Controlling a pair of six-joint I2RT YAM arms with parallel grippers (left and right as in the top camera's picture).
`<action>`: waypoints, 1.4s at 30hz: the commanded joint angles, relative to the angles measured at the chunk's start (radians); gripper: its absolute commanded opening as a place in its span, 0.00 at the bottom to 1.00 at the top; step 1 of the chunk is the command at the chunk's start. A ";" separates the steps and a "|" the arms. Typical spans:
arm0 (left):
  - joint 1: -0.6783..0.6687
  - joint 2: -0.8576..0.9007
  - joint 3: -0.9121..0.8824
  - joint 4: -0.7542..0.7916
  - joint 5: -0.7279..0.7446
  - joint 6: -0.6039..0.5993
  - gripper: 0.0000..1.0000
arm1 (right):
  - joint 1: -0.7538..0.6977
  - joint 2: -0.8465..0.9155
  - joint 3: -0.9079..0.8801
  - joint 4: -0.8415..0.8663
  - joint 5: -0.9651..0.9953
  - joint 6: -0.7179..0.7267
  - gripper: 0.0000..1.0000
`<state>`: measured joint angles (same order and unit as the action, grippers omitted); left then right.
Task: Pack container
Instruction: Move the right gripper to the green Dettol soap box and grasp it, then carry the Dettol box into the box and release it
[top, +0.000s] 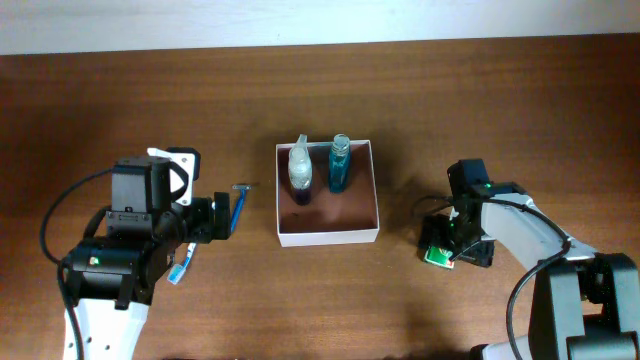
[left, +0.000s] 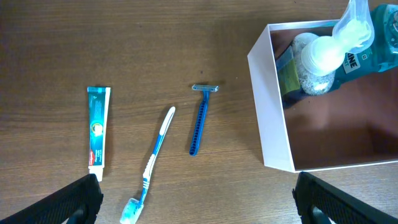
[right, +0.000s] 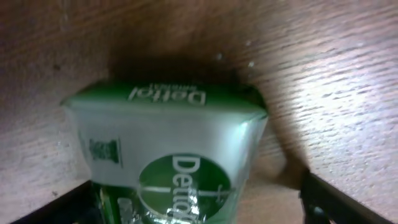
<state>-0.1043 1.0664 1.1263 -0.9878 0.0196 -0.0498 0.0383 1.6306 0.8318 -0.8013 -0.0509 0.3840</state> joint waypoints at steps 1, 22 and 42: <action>0.002 0.000 0.018 -0.002 0.011 -0.006 0.99 | -0.007 -0.003 -0.015 0.017 -0.017 -0.013 0.80; 0.002 0.000 0.018 -0.002 0.011 -0.006 0.99 | -0.007 -0.003 -0.015 0.017 -0.017 -0.013 0.36; 0.002 0.000 0.018 -0.002 0.011 -0.006 1.00 | -0.006 -0.007 0.138 -0.098 -0.017 -0.082 0.15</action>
<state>-0.1043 1.0664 1.1263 -0.9878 0.0196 -0.0502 0.0368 1.6222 0.8886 -0.8680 -0.0620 0.3458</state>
